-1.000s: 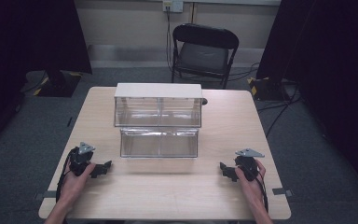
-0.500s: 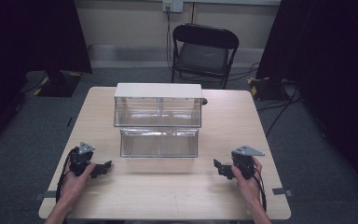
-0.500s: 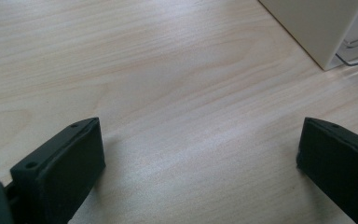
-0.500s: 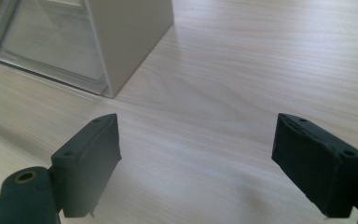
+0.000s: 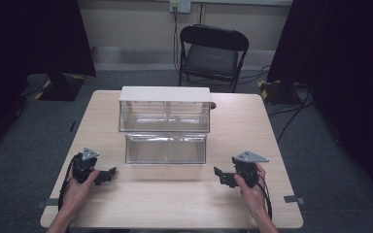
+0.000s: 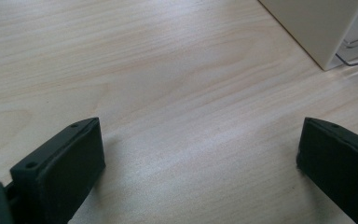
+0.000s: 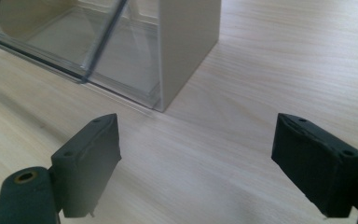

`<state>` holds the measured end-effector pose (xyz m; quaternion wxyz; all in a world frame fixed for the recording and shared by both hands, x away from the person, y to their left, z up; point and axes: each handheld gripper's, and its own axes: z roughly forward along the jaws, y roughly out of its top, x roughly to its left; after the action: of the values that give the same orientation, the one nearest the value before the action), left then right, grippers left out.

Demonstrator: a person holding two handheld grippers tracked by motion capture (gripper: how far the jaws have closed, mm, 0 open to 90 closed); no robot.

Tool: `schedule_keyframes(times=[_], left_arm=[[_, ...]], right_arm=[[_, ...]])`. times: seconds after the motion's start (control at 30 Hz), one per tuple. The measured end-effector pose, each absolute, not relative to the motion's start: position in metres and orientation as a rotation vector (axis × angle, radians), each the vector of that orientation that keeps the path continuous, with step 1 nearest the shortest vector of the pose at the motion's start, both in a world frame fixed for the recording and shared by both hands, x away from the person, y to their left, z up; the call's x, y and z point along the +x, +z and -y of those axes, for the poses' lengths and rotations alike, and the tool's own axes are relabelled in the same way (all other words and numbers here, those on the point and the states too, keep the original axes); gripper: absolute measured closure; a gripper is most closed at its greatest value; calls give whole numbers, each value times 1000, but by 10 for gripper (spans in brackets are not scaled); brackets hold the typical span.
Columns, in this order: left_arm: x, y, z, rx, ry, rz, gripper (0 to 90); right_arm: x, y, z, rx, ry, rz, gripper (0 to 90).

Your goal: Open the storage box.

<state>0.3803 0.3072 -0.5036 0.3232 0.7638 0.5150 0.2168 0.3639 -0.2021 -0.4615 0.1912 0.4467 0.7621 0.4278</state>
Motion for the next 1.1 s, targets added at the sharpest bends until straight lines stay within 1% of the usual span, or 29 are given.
schedule_keyframes(times=[0.3, 0.73, 1.1], left_arm=[[380, -504, -307, 2004, 569, -1352, 3], [380, -504, -307, 2004, 570, -1352, 3], [380, -504, -307, 2004, 570, -1351, 4]], right_arm=[[362, -455, 185, 1200, 1239, -2165, 144], [361, -456, 156, 1180, 1271, -2221, 144], [379, -458, 136, 1152, 1204, -2276, 144]])
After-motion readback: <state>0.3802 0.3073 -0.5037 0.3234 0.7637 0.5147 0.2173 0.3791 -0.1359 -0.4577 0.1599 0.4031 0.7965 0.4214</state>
